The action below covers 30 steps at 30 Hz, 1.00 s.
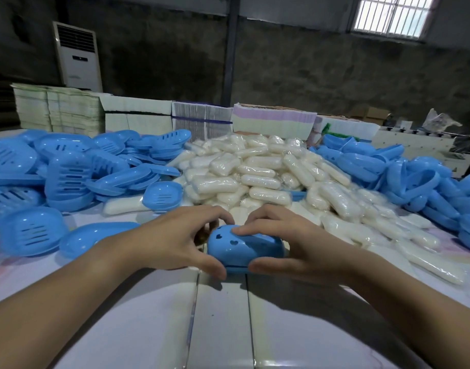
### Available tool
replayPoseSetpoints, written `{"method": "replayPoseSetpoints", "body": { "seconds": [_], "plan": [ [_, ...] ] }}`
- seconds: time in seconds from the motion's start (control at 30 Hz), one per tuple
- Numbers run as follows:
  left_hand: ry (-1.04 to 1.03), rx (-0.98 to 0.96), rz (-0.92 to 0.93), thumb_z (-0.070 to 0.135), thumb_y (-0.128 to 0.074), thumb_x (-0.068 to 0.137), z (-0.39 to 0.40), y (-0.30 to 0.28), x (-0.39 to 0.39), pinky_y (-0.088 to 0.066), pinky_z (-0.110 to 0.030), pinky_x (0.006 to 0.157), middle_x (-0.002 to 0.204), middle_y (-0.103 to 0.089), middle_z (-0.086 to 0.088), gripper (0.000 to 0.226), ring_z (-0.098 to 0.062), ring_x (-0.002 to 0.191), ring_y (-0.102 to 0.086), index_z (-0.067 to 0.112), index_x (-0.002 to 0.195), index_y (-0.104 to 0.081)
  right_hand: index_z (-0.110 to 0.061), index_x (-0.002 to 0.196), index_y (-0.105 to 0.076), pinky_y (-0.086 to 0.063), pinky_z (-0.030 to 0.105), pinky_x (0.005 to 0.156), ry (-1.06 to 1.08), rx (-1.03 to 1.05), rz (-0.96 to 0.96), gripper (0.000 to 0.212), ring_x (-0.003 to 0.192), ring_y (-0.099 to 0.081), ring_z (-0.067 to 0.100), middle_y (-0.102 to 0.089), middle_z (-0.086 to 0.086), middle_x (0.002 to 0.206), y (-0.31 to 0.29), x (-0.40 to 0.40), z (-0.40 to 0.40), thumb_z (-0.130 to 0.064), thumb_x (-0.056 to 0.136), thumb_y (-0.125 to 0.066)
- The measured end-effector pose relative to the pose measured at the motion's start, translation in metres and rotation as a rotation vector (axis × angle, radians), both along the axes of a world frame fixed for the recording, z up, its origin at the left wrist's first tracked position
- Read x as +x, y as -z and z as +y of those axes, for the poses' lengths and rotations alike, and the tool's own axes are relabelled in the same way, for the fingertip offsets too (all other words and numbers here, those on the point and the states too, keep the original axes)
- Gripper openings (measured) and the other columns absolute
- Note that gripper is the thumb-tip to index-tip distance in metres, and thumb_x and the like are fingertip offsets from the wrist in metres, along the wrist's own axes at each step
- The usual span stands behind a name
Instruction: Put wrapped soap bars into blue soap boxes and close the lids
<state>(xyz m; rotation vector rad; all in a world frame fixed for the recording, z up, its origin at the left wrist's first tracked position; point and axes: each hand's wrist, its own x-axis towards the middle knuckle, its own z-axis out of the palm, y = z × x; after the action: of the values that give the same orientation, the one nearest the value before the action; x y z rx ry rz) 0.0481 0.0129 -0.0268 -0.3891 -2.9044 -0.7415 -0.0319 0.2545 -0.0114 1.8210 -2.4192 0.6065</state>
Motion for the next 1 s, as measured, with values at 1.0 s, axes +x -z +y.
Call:
{"method": "replayPoseSetpoints", "body": {
  "seconds": [1.0],
  "plan": [
    [0.092,-0.318,0.523,0.056,-0.061,0.091,0.009,-0.002,0.006,-0.051,-0.038,0.068,0.103,-0.065,0.014,0.039,-0.012,0.092,-0.06,0.031,0.12,-0.064,-0.049,0.137,-0.043,-0.039,0.009,0.092,0.061,-0.108,-0.218,0.066,0.12,-0.05,-0.004,-0.054,-0.026,0.131,-0.001,-0.01,0.005,-0.057,0.077,-0.069]
  ]
}}
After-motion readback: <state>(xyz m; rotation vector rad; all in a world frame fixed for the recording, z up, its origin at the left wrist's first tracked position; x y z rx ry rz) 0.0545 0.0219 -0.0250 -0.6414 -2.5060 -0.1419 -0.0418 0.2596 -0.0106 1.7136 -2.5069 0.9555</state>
